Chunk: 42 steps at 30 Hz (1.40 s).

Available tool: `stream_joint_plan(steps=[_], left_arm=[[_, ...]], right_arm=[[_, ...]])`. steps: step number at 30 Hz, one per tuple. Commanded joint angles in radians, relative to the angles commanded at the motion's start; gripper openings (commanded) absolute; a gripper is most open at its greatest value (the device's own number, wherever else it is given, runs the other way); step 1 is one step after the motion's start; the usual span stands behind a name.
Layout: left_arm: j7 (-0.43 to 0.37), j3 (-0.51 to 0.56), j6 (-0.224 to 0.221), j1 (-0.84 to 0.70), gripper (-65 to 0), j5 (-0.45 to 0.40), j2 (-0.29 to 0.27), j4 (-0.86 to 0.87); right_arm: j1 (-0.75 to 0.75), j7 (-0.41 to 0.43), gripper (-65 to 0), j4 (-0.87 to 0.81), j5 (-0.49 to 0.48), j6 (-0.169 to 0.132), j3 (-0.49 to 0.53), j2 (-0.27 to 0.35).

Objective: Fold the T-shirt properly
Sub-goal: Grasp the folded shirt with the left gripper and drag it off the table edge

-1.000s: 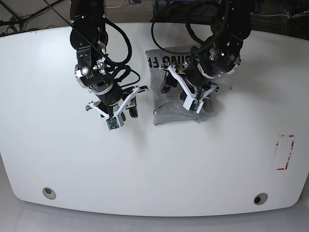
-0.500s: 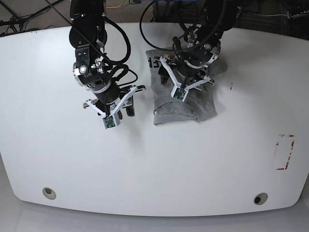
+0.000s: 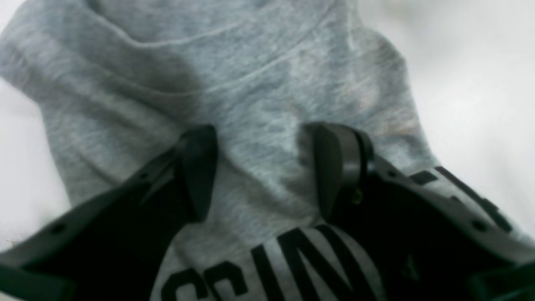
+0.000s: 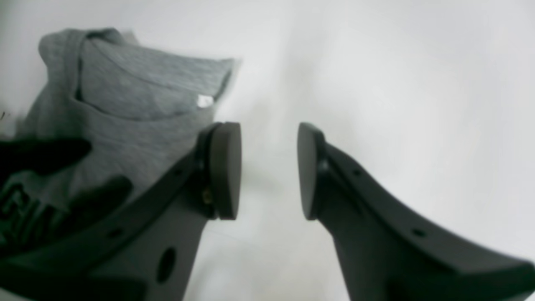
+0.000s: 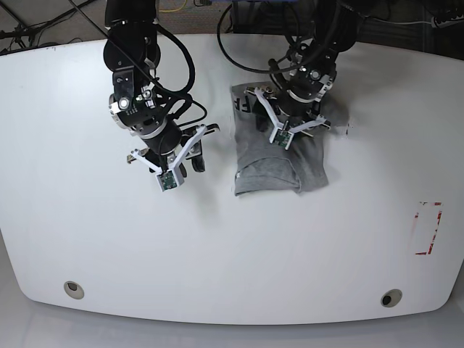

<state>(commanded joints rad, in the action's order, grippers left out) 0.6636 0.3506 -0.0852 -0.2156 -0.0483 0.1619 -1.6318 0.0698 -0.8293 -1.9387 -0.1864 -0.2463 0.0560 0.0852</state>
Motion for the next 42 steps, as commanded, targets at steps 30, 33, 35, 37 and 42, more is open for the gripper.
stream_joint_plan(steps=[30, 33, 35, 37, 42], left_arm=[[-0.146, -0.574, 0.571, -0.049, -31.1, 0.002, 0.427, 0.364], [-0.147, -0.62, 0.618, -0.049, -31.1, 0.002, 0.451, 0.397], [-0.147, -0.641, 0.647, -0.049, -31.1, 0.002, 0.463, 0.416], [-0.149, -0.663, 0.672, -0.049, -31.1, 0.002, 0.482, 0.436], [-0.15, -0.704, 0.712, -0.049, -31.1, 0.002, 0.508, 0.473]], right_arm=[[0.061, -0.005, -44.1, -0.063, 0.0, 0.0, 0.009, 0.0], [0.071, -0.005, -44.1, -0.064, 0.0, 0.0, 0.009, 0.0], [0.072, -0.005, -44.1, -0.068, 0.0, 0.0, 0.009, 0.0], [0.074, -0.005, -44.1, -0.071, 0.0, 0.0, 0.009, 0.0], [0.084, -0.005, -44.1, -0.074, 0.0, 0.0, 0.009, 0.0]])
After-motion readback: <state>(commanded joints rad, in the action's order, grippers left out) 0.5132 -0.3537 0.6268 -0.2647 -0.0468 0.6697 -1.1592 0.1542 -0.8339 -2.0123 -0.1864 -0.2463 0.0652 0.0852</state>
